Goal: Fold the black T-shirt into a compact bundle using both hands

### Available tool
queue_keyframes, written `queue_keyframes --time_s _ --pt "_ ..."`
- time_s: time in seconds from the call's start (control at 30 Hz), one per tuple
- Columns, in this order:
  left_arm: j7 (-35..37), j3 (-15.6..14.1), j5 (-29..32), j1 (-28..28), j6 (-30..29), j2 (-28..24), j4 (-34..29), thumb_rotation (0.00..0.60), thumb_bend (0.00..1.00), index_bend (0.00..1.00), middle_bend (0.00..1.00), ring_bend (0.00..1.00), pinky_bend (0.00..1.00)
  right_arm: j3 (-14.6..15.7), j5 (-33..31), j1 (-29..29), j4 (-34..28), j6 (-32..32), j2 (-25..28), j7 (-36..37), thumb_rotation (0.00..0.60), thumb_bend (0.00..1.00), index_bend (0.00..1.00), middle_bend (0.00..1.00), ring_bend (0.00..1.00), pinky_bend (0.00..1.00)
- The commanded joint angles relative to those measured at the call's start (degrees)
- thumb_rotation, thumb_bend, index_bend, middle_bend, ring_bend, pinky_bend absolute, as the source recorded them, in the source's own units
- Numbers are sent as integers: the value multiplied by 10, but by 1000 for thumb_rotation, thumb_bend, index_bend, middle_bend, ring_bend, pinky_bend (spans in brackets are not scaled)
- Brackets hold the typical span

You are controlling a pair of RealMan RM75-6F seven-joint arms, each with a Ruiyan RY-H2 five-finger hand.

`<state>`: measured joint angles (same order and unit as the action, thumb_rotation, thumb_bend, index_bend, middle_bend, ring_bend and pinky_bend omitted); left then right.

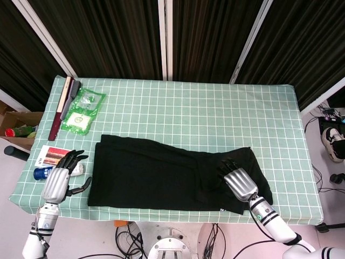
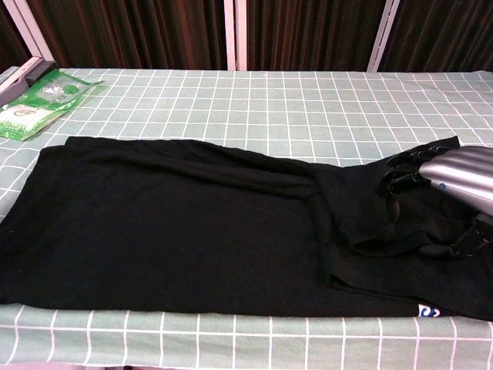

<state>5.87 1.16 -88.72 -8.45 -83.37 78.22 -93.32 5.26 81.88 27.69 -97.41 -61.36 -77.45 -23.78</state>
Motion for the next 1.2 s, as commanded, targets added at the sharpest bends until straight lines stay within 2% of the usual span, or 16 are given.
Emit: queue_keyframes --time_s 0.03,0.13,0.27,0.37,0.43,0.53,0.6,0.7,0.8,1.03,1.13,1.2 --pt "-1 1 0 -1 0 -1 -1 499 314 235 127 77 170 9 -4 1 -4 25 14 28 600 32 18 92 0 16" --pt "-1 3 2 -1 0 -3 -2 501 314 235 126 77 170 13 45 -11 -4 -11 37 92 600 22 0 64 0 32" --pt "-1 6 4 -2 -1 -6 -3 500 314 235 126 77 170 20 95 -36 2 -76 75 163 600 33 0 88 0 95" --pt "-1 6 4 -2 -1 -7 -5 501 314 235 127 77 170 11 95 -48 16 -104 92 198 600 122 0 124 0 139" --pt "-2 6 3 -3 -1 -7 -6 501 314 235 127 77 170 -2 79 -46 27 -98 96 223 600 211 0 142 0 161" --pt "-5 5 1 -5 1 -6 -9 499 314 235 127 77 170 -24 52 -25 52 -57 83 248 600 391 9 164 7 173" --pt "-8 6 1 -7 3 -6 -10 498 314 235 127 77 170 -30 40 -11 68 -24 71 256 600 471 36 171 15 186" --pt "-12 6 2 -9 7 -8 -11 498 314 235 127 77 170 -31 20 4 101 25 49 259 600 532 56 181 15 193" --pt "-14 6 5 -8 7 -11 -12 501 313 235 127 77 170 -22 9 -1 128 41 32 254 600 556 63 185 15 214" --pt "-10 5 13 -7 12 -12 -8 502 313 235 126 77 170 -3 -9 -16 194 79 -5 279 600 540 63 186 15 224" --pt "-11 7 15 -10 16 -14 -6 502 313 235 126 77 170 -4 -3 -22 206 71 -14 292 600 535 64 185 15 225" --pt "-12 10 19 -15 24 -16 0 512 314 238 126 77 170 -10 10 -29 205 44 -10 312 600 530 64 185 15 225"
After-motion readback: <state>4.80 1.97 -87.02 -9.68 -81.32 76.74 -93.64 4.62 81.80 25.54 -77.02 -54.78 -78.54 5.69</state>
